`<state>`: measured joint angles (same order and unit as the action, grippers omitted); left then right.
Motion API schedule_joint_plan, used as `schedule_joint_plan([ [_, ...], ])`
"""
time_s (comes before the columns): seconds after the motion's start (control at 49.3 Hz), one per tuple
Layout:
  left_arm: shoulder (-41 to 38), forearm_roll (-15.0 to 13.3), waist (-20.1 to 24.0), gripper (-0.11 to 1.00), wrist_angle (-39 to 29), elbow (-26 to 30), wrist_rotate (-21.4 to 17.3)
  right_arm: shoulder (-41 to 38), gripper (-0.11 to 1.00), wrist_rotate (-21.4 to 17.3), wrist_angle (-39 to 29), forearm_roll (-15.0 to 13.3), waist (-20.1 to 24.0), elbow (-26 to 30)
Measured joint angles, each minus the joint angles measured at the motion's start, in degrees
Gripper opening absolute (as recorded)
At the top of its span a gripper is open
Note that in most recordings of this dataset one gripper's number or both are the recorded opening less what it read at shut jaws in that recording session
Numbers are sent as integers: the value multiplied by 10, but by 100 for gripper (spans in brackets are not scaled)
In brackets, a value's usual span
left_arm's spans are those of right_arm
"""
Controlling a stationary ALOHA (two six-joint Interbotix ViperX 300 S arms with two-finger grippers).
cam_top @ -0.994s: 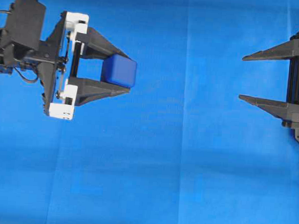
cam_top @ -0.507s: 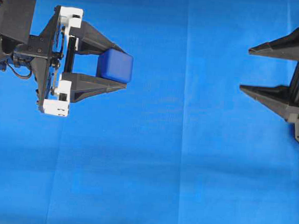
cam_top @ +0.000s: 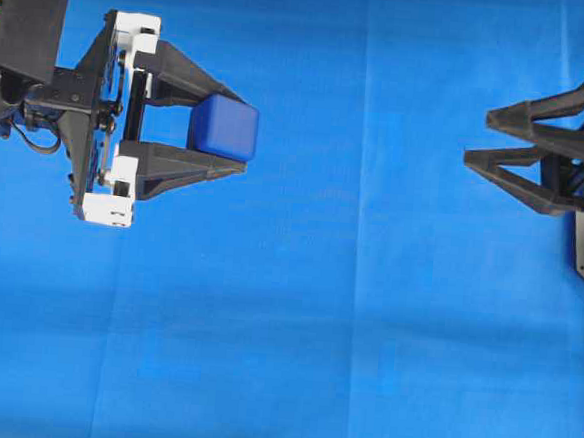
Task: Handover the blue block to the right arm after grasping it with the left arm, then place it in the designated position.
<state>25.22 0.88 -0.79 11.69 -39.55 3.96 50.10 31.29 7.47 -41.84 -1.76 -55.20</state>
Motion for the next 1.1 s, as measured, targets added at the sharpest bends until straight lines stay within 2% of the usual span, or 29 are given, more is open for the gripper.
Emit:
schedule_joint_plan([
  [0.081, 2, 0, 0, 49, -1, 0, 0, -4, 94, 1, 0, -22, 1, -1],
  [0.162, 2, 0, 0, 49, 0, 0, 0, -4, 94, 0, 0, -29, 1, 0],
  [1.095, 5, 0, 0, 49, 0, -4, 0, -7, 94, -2, -10, -31, 1, 0],
])
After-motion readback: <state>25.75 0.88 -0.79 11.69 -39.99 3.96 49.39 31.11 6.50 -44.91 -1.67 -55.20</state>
